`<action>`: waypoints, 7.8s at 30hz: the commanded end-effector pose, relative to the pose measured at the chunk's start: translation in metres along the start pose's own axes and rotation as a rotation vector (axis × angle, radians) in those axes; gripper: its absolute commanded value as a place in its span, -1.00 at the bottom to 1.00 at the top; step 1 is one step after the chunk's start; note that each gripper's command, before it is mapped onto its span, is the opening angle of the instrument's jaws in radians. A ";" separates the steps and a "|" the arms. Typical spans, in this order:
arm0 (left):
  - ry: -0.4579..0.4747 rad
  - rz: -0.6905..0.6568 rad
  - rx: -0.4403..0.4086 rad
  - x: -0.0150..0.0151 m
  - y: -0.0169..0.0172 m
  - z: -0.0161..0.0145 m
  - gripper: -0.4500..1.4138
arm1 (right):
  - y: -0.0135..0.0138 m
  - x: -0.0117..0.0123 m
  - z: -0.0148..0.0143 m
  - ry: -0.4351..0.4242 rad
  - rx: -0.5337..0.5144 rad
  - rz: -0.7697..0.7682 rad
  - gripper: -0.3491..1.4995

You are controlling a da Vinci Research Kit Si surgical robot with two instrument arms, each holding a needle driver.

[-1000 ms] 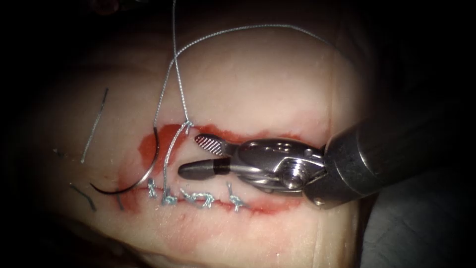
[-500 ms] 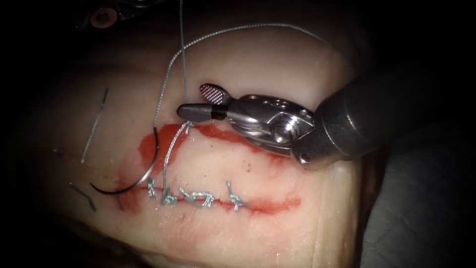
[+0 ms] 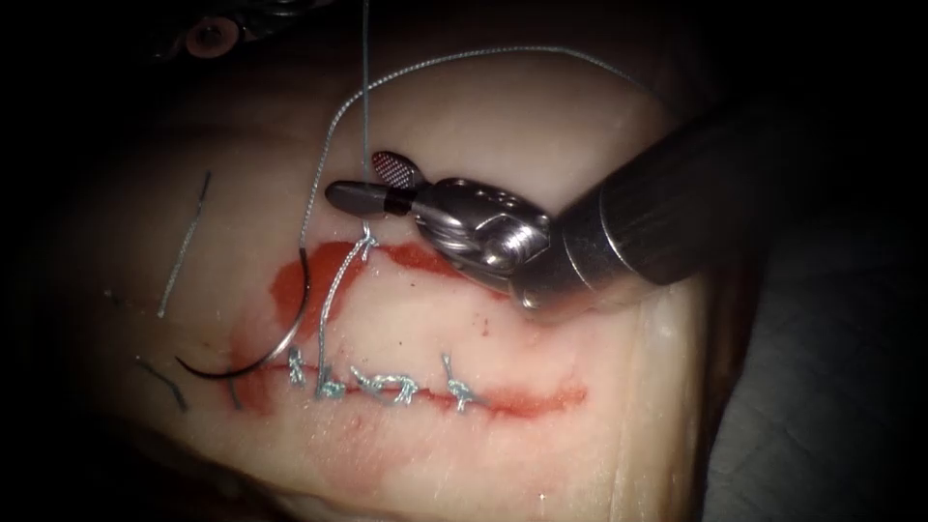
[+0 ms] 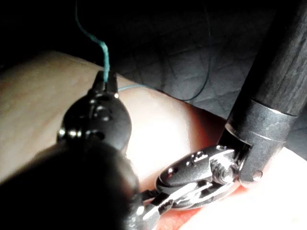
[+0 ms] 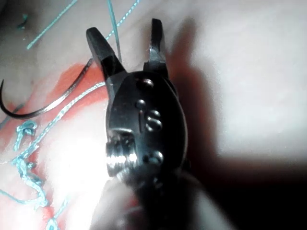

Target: Wound Closure

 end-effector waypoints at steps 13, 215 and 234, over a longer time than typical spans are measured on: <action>-0.003 0.005 0.008 0.0001 0.0003 0.0008 -1.00 | 0.0007 0.0007 0.0032 -0.002 -0.009 -0.001 0.69; 0.605 -0.169 -0.015 0.0102 0.0047 -0.0053 -1.00 | 0.0007 -0.0071 -0.0028 -0.012 -0.038 0.023 0.94; 0.778 -0.097 0.127 0.0095 0.0036 -0.0071 0.42 | 0.0015 -0.0071 -0.0032 -0.008 -0.042 0.023 0.96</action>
